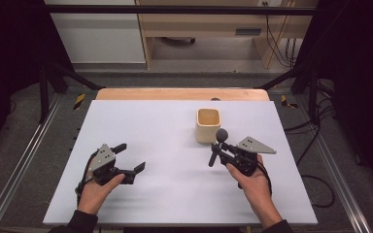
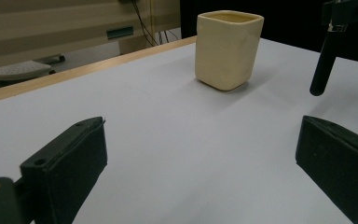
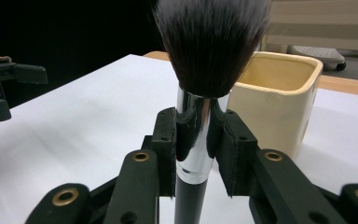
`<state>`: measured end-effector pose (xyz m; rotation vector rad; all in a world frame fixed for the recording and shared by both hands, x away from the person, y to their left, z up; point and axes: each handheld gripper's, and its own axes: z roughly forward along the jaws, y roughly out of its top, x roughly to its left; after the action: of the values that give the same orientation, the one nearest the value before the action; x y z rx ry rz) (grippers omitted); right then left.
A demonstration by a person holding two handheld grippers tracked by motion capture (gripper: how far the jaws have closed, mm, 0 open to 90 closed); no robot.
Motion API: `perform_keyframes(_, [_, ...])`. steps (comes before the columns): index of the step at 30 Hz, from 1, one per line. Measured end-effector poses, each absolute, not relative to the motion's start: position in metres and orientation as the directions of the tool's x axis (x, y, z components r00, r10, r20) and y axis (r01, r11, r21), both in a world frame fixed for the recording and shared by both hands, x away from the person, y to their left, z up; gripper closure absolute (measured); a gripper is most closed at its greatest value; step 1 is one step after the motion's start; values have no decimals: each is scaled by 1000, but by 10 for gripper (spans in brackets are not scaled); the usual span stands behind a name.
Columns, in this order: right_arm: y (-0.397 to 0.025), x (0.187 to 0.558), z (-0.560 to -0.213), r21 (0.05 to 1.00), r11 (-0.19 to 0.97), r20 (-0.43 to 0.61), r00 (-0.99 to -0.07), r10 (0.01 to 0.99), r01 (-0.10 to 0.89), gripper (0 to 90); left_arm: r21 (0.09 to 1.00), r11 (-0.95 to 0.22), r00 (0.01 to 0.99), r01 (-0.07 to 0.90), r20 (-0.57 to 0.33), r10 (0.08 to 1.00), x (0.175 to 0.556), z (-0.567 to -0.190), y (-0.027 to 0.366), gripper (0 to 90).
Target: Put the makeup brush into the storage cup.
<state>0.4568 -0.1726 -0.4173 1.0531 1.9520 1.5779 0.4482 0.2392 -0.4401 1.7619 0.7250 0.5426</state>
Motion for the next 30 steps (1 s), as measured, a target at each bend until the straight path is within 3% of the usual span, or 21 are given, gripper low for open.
perform_keyframes(30, [-181, 460, -401, 956, 104, 97, -627, 773, 276, 705, 968, -182, 684, 172, 15, 729, 440, -451, 255, 15])
